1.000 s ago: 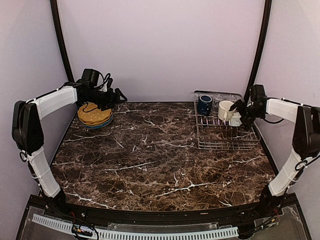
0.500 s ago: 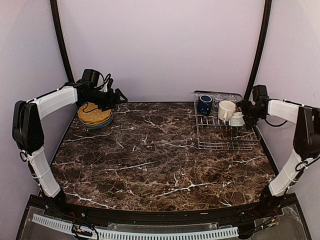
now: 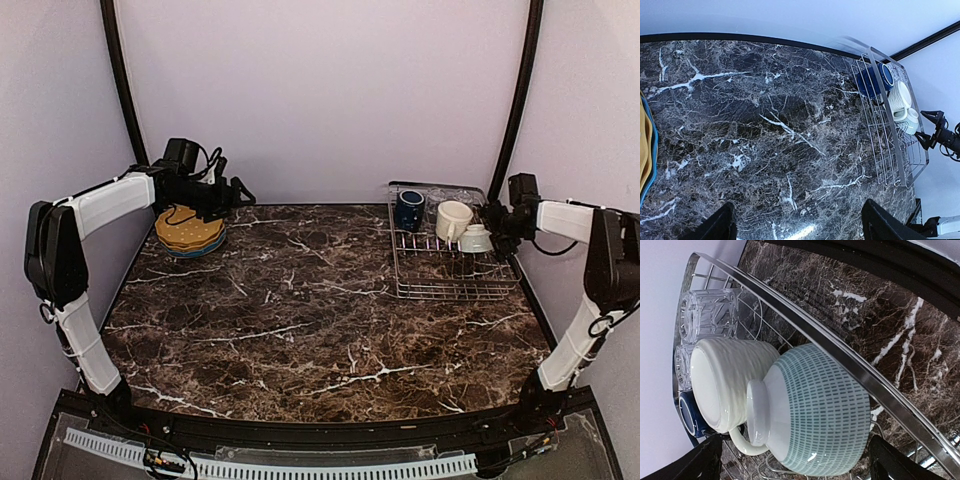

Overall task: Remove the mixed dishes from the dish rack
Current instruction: Grab the bowl from the dish rack.

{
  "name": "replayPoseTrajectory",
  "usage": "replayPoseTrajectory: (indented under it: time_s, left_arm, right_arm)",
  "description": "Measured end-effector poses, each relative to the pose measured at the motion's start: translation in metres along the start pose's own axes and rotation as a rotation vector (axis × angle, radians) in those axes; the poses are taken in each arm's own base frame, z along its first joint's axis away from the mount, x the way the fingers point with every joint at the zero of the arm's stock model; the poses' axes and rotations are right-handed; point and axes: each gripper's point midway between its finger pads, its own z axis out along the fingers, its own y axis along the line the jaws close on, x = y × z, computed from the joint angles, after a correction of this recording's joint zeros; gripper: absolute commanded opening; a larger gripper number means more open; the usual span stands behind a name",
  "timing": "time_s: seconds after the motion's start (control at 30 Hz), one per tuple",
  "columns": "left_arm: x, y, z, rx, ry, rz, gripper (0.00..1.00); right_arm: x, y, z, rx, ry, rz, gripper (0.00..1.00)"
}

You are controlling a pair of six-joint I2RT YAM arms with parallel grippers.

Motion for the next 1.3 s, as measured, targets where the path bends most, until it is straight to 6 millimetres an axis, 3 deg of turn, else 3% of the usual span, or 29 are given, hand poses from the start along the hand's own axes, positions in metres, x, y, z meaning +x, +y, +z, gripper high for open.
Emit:
replayPoseTrajectory:
  time_s: [0.3,0.43,0.8,1.3]
  left_arm:
    - [0.0,0.0,0.0,0.0,0.0,0.0,0.86]
    - [0.0,-0.001,0.0,0.004,0.001,0.0,0.86]
    - [0.001,-0.002,0.0,0.012,0.006,-0.001,0.86]
    - [0.002,-0.002,0.001,0.018,0.01,-0.006,0.86]
  right_arm:
    - [0.003,0.003,0.019,-0.022,0.031,0.058,0.94]
    - [0.0,0.0,0.022,-0.011,0.016,0.105,0.88]
    - [-0.006,-0.007,0.024,0.059,-0.028,0.157,0.8]
    - [-0.005,-0.008,0.023,0.076,-0.035,0.128,0.55]
